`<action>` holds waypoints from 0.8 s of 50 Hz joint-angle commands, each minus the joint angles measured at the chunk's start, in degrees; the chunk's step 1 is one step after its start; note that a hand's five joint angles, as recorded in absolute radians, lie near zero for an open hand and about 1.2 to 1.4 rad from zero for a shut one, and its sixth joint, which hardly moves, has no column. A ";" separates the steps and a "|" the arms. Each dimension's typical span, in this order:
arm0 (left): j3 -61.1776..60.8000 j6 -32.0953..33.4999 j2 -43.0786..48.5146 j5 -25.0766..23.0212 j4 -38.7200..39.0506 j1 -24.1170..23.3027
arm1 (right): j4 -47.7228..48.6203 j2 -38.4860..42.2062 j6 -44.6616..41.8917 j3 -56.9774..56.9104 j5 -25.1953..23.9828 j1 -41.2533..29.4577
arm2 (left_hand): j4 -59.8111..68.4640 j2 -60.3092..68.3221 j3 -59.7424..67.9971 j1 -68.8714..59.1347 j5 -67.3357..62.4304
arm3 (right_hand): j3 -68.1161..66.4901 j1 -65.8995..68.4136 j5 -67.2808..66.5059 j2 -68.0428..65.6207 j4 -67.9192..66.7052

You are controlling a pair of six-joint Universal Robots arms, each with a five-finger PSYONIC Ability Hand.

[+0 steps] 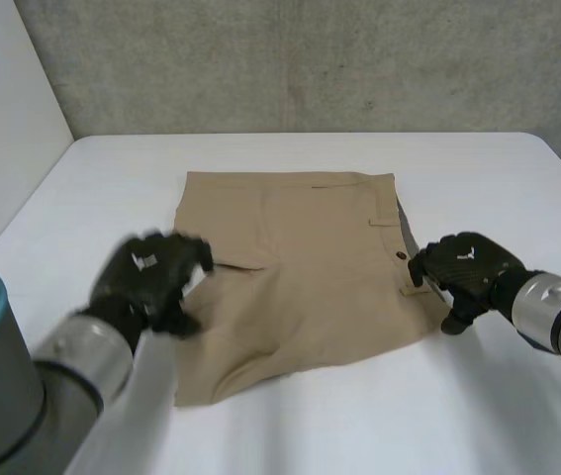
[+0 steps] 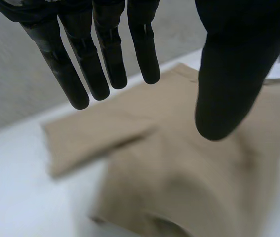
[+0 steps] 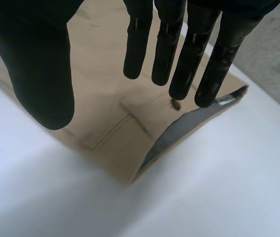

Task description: Fold the shorts.

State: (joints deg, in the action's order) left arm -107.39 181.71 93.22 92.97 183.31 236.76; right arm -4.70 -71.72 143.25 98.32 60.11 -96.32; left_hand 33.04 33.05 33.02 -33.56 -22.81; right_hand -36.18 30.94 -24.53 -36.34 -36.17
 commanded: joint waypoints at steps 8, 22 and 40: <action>-4.06 -4.61 8.37 -1.39 -1.56 -2.71 | 11.11 7.47 -0.16 3.46 -2.37 0.87 | 0.41 0.40 0.43 0.12 -0.64 | -6.71 11.95 -8.35 -6.54 -6.72; -4.32 -4.17 10.58 2.91 3.45 -2.62 | 16.03 10.02 -0.16 2.23 -1.40 0.69 | -5.16 -5.17 -5.14 5.69 4.93 | -11.25 16.49 -12.89 -11.08 -11.26; -4.59 1.89 11.89 8.01 9.51 -2.35 | 16.03 12.05 0.63 -1.29 -1.05 0.60 | -7.00 -7.01 -6.98 7.53 6.77 | -43.82 49.06 -45.47 -43.66 -43.83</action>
State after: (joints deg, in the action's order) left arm -111.94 180.51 104.91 98.36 190.04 234.33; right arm 11.44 -59.49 143.36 98.12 59.10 -95.68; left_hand 25.97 26.56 26.90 -27.23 -15.89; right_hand -58.16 46.81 -43.68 -58.48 -58.22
